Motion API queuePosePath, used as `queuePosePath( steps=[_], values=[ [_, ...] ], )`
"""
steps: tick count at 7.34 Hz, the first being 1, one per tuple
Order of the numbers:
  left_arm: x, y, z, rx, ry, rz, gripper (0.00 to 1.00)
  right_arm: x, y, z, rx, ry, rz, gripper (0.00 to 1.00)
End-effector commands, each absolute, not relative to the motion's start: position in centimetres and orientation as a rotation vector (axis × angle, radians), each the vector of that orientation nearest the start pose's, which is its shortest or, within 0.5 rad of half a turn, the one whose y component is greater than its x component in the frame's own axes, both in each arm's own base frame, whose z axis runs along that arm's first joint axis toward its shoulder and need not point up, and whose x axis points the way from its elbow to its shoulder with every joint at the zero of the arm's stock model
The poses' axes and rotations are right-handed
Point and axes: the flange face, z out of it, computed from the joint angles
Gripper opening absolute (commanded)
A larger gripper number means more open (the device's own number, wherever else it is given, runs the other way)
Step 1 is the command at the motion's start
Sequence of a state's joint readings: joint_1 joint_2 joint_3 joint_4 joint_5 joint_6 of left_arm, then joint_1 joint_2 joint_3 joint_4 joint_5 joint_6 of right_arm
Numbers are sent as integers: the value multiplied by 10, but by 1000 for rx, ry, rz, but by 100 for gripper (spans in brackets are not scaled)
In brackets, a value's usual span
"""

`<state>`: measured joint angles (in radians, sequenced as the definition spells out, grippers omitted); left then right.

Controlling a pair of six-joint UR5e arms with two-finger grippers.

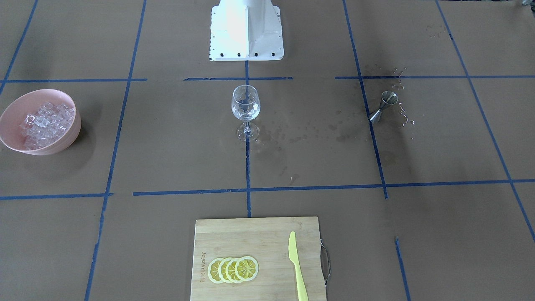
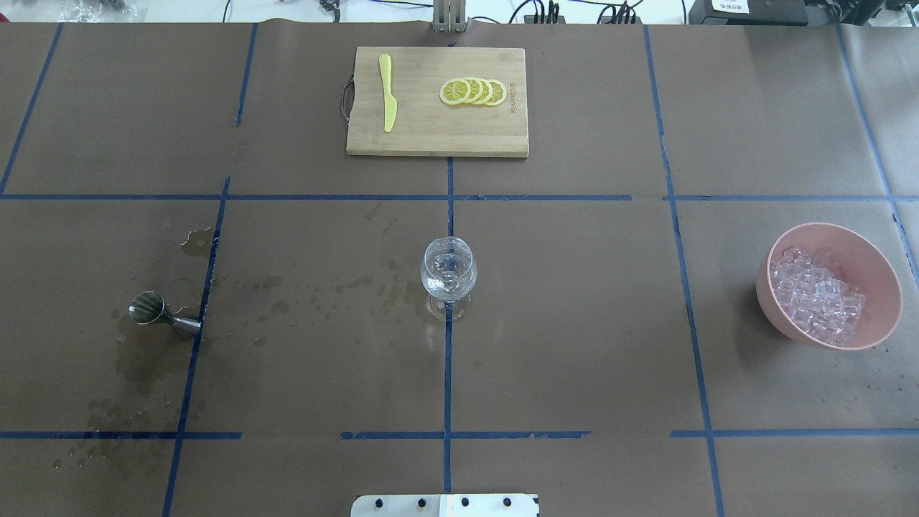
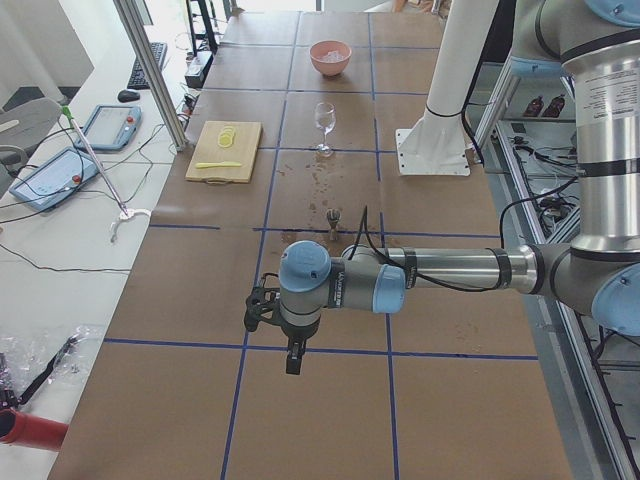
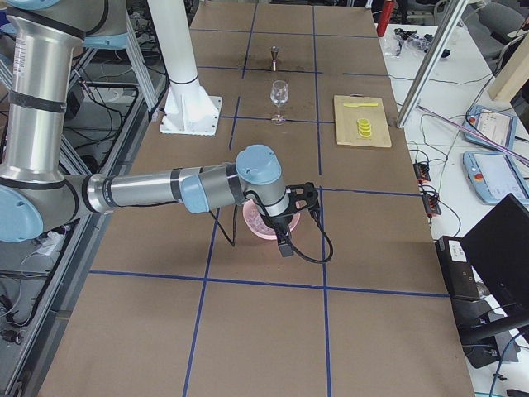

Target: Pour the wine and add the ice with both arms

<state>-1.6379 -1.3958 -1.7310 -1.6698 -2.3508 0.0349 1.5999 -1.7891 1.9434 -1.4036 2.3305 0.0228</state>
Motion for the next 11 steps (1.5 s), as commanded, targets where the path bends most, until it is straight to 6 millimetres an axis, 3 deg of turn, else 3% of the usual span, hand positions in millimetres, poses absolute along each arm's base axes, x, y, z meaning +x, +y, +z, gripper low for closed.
queuePosePath(
  steps=[1, 2, 3, 4, 5, 7, 8, 9, 11],
  values=[
    [-96, -414, 642, 109, 848, -69, 100, 76, -413, 549, 309, -758, -56, 100],
    [-97, -416, 633, 154, 842, -51, 100, 71, -414, 537, 306, -779, -28, 100],
    [-95, -417, 635, 154, 845, -46, 100, 46, -415, 514, 296, -799, -28, 100],
    [-94, -419, 630, 168, 849, -38, 100, 9, -416, 483, 306, -827, -35, 100],
    [-94, -420, 626, 192, 848, -27, 100, -14, -414, 473, 329, -868, -14, 100],
    [-95, -421, 624, 232, 841, -10, 100, -61, -403, 478, 346, -848, -41, 100],
    [-95, -421, 623, 235, 842, -8, 100, -98, -398, 483, 328, -809, 32, 100],
    [-94, -421, 623, 242, 842, -5, 100, -119, -387, 495, 330, -790, 14, 98],
    [-95, -420, 623, 248, 843, -5, 100, -152, -370, 513, 267, -777, 40, 85]
  ],
)
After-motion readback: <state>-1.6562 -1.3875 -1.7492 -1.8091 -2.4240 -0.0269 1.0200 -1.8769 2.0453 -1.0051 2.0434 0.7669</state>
